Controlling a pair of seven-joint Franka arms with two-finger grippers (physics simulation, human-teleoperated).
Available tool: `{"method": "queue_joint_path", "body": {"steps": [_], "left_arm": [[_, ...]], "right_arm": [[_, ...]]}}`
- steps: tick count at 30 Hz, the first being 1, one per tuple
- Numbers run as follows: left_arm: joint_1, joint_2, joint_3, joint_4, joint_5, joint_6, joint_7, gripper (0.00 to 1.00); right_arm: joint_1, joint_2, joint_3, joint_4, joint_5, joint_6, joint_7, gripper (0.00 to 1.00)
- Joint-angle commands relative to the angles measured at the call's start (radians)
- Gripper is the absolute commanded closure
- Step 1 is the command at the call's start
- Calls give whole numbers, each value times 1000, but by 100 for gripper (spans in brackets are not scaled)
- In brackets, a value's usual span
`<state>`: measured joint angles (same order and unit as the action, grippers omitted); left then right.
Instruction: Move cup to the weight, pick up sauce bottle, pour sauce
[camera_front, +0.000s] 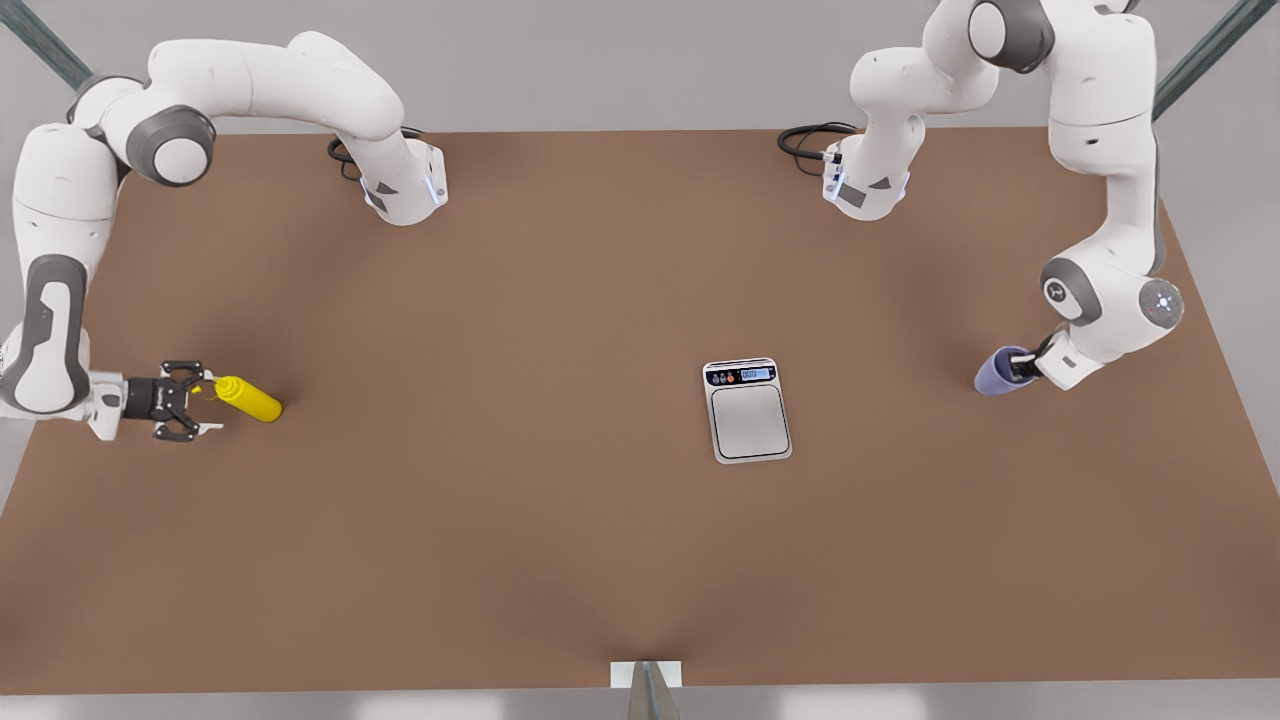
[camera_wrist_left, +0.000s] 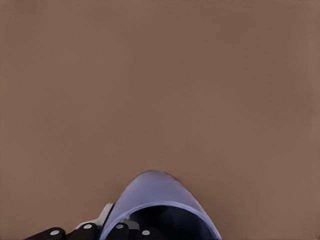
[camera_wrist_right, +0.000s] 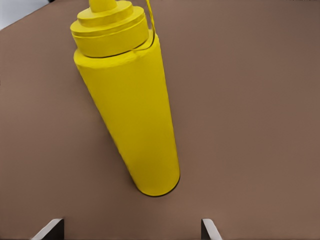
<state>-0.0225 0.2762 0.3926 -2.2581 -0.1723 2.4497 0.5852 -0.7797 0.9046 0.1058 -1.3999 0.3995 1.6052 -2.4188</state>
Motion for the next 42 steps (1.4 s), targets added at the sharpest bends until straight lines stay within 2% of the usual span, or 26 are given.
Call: {"method": "queue_joint_path", "body": {"steps": [1, 7, 9, 16, 20, 29, 37, 39, 42], "left_arm": [[1, 0, -1, 5, -56, -3, 4, 79], [-19, 9, -115, 46, -200, -8, -21, 79], [-108, 14, -115, 57, -200, -1, -126, 79], [-243, 24, -129, 74, -285, 9, -225, 79], [-372, 38, -129, 104, -285, 23, -424, 79], [-656, 136, -126, 270, -274, 17, -880, 79], [-709, 161, -116, 250, -248, 17, -933, 78], [-714, 169, -116, 252, -243, 19, -952, 58], [-717, 172, -116, 255, -243, 19, -953, 55]], "right_arm": [[-3, 0, 0, -2, 1, -1, -6, 0], [2, 28, 0, -4, 18, -16, -9, 0], [5, 37, 2, -4, 19, -36, -19, 0], [-1, 37, 3, -2, 64, -110, -42, 0], [-19, 54, 3, -1, 81, -117, -91, 0], [-36, 82, 3, 5, 139, -142, -103, 0], [-26, 88, 3, 7, 160, -140, -94, 0], [-24, 86, 5, 7, 160, -140, -92, 0], [-15, 86, 9, 5, 163, -140, -89, 0]]}}
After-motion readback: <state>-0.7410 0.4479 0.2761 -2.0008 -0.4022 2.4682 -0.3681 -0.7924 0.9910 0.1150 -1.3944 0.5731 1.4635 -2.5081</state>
